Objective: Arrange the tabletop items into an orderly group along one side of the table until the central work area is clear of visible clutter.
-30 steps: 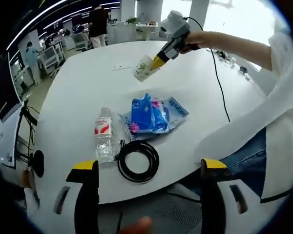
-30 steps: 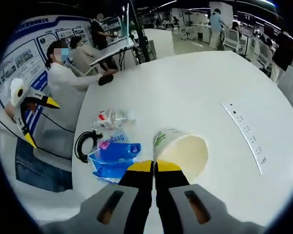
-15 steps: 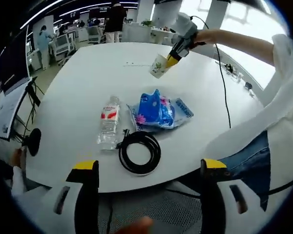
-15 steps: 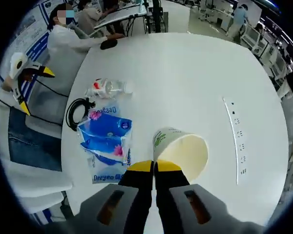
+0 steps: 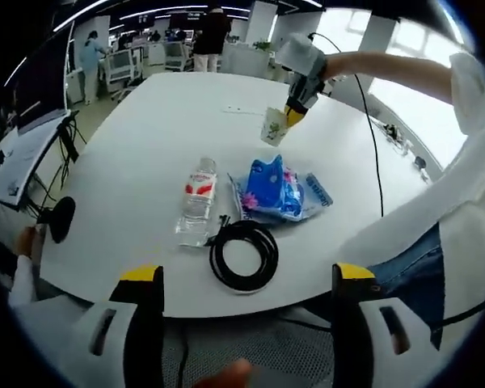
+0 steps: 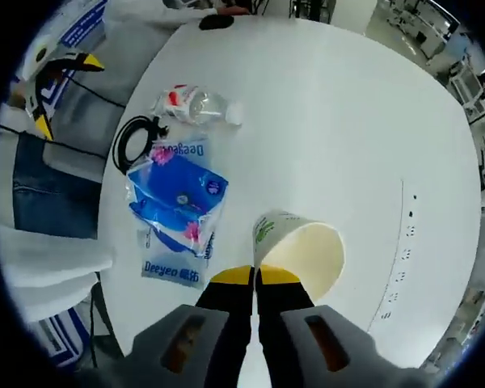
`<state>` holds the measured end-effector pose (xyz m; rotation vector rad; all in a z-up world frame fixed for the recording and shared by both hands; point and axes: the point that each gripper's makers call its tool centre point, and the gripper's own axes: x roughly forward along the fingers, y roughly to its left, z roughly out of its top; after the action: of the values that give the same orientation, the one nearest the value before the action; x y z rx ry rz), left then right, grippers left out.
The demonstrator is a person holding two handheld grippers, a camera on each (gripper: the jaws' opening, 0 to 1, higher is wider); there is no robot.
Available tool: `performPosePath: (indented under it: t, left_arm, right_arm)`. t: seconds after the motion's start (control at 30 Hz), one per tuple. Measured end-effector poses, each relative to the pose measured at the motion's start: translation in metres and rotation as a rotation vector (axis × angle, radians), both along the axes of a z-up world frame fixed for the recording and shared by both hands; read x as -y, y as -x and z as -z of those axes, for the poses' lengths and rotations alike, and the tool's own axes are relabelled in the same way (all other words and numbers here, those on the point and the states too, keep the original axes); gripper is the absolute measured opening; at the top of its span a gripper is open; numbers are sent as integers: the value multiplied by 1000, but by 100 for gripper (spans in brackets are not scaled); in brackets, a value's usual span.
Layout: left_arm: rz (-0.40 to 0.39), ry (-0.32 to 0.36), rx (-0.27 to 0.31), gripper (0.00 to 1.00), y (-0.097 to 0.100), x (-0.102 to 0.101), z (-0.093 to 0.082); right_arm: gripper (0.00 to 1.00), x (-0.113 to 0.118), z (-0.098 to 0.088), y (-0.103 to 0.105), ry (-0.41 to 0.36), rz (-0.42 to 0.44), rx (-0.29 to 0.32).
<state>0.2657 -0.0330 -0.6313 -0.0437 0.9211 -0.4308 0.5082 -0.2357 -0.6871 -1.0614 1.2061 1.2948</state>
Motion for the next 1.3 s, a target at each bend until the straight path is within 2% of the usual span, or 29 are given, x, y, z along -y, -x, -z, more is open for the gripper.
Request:
performPosePath:
  t: [0.2,0.3,0.43,0.53,0.87,1.2,1.3]
  left_arm:
    - [12,11,-26,89,7,-2,8]
    - [9,5,-34,89,6,-4,10]
    - [-14,13,-23,88,-1,-9,8]
    - [-15,24,-6,89,-4,-9,5]
    - [-15,28,-34,89,5,-12,16]
    - [-67,38,-41,89,17,-31,20]
    - [-75,41,-40,89,20,-34,21]
  right_arm:
    - [0,-4,11,-2,23,-34,-2]
    - [0,-1,18,-8,57,-80,32]
    - [0,0,22,-6,54,-127,30]
    - [0,5,24,-9,71,-189,57]
    - [0,2,26,-4,71,-204,59]
    - [0,4,28,-7,69,-192,58]
    - [5,5,27,-7,70,-197,75]
